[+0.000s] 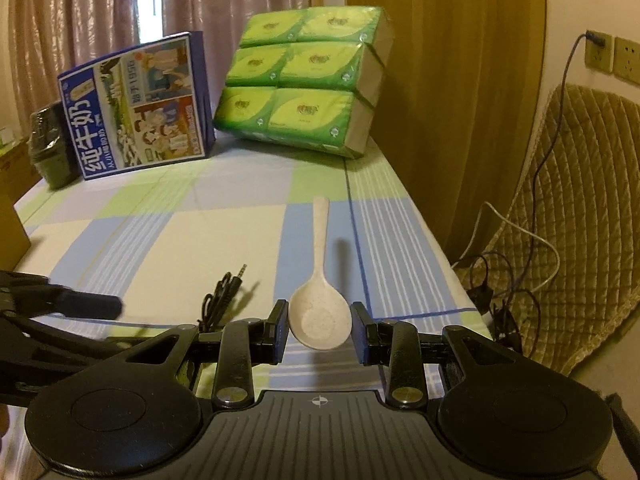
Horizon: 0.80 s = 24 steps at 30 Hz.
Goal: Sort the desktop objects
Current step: 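Lower the left gripper onto the black coiled cable and close it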
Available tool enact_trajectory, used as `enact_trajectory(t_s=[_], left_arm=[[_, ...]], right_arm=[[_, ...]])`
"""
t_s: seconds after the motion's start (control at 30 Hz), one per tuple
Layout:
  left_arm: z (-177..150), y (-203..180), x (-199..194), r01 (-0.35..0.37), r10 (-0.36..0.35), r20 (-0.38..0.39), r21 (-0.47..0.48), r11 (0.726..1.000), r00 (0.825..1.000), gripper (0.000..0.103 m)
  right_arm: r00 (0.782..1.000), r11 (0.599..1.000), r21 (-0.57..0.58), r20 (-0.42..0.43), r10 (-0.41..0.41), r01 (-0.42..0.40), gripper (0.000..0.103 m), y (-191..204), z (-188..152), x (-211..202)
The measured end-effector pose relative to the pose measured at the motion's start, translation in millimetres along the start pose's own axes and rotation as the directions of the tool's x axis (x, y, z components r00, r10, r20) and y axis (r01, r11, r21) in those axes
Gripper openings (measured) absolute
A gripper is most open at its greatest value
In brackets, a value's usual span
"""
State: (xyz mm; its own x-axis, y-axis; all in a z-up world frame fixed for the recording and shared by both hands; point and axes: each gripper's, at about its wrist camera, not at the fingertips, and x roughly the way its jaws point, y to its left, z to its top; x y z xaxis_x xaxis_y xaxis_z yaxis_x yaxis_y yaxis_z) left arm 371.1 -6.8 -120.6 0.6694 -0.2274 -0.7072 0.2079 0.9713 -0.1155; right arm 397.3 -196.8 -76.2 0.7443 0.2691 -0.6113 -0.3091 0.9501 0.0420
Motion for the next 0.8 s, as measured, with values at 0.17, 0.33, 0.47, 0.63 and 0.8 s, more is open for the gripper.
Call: enact_trajectory(t_s=[0.17,0.33,0.47,0.63,0.8], left_arm=[[7.1,-5.1,20.9,0.009,-0.008,-0.01,0.023,1.0,1.0,0.045],[13.7,-8.0,37.3,0.019,-0.019,-0.018,0.021,1.0,1.0,0.041],[16.4,-14.8,47.6,0.014,-0.013,-0.019,0.037,0.999,1.0,0.038],[19.5,-22.5,52.9,-0.023,0.024,-0.013,0.08,0.997,1.0,0.024],[15.4,-17.8,41.7,-0.032,0.036,-0.04,0.079,0.996,0.999,0.01]], right_arm=[[1.0,1.0,0.017,-0.018,-0.01,0.01,0.03,-4.8,-2.1,7.7],[1.0,1.0,0.028,-0.022,-0.003,0.004,0.03,-4.5,-2.1,9.6],[1.0,0.999,0.032,-0.027,0.003,-0.002,0.03,-2.7,-1.5,11.4],[0.999,1.0,0.027,-0.036,0.011,-0.01,0.029,0.2,-2.4,12.9],[0.999,0.999,0.015,-0.038,0.031,-0.03,0.029,7.9,-2.0,11.5]])
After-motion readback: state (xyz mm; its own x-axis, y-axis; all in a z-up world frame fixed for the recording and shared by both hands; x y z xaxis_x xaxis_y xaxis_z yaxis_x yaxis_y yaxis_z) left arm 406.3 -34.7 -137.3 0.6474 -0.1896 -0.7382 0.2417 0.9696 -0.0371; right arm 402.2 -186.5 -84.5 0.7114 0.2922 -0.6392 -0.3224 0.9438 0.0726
